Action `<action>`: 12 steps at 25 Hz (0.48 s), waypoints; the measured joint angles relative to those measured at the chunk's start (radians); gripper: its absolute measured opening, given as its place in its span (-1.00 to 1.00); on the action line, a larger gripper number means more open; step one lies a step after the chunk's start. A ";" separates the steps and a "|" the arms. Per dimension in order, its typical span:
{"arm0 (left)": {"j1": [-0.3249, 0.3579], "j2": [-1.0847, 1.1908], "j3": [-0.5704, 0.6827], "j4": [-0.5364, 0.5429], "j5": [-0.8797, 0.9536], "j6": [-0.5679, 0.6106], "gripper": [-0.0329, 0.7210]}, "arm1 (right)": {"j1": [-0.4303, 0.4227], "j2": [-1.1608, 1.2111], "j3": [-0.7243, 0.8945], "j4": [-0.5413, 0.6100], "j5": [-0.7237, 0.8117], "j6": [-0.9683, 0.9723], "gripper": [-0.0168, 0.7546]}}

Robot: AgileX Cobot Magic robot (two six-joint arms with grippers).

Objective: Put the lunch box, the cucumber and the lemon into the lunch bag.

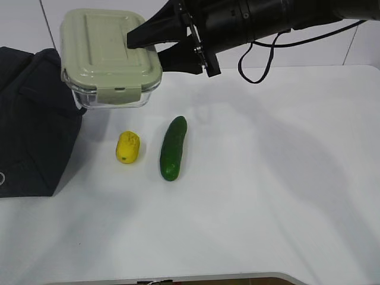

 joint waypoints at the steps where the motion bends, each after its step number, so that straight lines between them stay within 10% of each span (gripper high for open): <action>1: 0.000 0.000 -0.005 -0.012 0.001 0.007 -0.43 | 0.007 0.000 0.000 0.000 0.000 0.000 0.03; 4: 0.001 0.000 -0.026 -0.060 0.007 0.038 -0.85 | 0.016 0.000 0.000 0.008 -0.004 0.000 0.03; 12: -0.037 -0.106 -0.030 -0.132 0.009 0.051 -0.92 | 0.045 0.000 0.000 0.104 -0.054 0.000 0.03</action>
